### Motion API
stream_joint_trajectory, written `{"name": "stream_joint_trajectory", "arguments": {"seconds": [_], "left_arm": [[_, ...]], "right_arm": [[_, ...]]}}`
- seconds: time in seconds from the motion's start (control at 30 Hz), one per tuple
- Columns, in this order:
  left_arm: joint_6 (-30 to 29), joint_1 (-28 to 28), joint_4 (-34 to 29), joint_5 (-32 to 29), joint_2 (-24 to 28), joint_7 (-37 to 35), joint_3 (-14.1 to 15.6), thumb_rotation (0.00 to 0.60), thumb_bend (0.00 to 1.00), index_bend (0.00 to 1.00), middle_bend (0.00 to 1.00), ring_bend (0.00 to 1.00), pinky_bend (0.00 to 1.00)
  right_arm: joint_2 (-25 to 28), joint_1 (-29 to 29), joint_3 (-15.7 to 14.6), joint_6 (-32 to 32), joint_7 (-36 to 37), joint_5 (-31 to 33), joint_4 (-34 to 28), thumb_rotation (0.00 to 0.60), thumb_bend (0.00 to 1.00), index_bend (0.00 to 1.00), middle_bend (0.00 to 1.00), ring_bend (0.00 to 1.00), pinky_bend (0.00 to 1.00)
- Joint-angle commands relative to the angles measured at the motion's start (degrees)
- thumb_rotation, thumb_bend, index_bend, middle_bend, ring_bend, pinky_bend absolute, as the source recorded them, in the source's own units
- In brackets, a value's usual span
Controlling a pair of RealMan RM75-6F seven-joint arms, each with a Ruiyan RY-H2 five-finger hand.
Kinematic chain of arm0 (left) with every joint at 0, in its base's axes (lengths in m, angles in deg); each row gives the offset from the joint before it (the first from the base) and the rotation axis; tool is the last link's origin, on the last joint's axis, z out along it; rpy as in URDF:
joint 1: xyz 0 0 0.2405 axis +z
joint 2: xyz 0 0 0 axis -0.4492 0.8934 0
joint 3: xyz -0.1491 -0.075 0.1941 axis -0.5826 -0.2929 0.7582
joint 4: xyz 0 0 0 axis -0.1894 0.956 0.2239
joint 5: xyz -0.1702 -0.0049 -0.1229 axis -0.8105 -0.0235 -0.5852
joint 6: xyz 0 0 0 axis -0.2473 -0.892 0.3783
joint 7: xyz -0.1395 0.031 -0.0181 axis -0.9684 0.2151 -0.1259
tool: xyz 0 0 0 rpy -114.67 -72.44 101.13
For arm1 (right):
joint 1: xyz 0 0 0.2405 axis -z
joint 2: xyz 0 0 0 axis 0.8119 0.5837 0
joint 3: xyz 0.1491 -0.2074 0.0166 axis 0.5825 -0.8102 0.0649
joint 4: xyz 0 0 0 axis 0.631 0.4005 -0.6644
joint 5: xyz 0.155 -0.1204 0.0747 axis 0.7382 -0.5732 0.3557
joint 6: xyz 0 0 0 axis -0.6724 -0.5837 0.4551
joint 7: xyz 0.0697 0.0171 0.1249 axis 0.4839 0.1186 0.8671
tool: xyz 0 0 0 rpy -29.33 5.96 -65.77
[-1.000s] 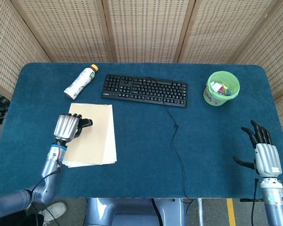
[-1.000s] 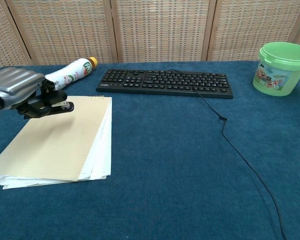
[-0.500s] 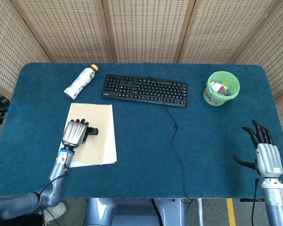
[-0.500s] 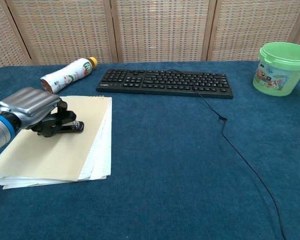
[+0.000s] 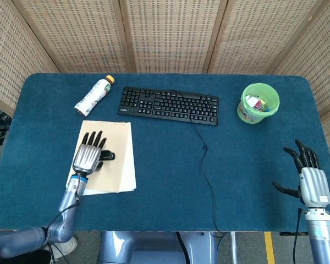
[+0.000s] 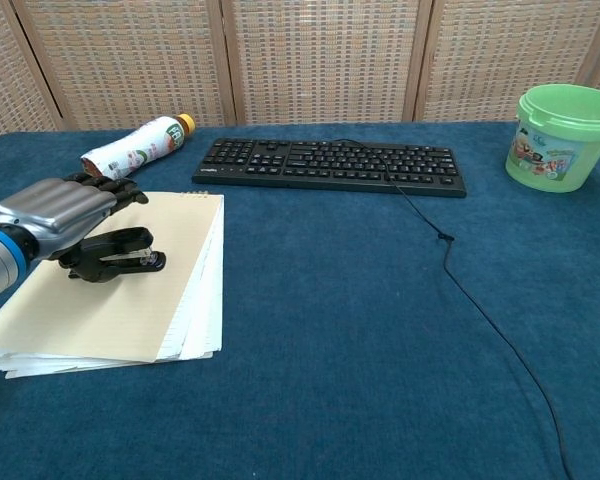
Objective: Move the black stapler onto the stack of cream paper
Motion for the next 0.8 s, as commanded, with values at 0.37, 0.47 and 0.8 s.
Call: {"name": "stream_joint_trajectory", "arguments": {"seconds": [0.37,0.47,0.8], "left_arm": [[-17.9,8.16,-10.49,15.92,6.46,-14.76,1.08,0.6,0.31,0.1,0.0,0.0,0.0],[-22.32,11.54,-11.7,18.76,8.56,-15.72,3.19,0.6,0.31,0.1,0.0,0.0,0.0],[-30.92,20.44,-12.68,24.47,13.58,-19.68,8.22,0.6,0.31,0.08,0.0,0.0,0.0]], "right_arm": [[-0.02,-0.04,-0.18,0.38,-2.41,0.26,0.46,0.6,0.15,0.2,0.0,0.0,0.0],[-0.03,-0.35,-0.78,1.79,-4.67,0.71,0.86,0.6,0.15,0.19,0.0,0.0,0.0],[-0.19,-1.18,-1.99,4.82,-12.98,2.54,-0.64,0.6,0.15,0.16,0.0,0.0,0.0]]}}
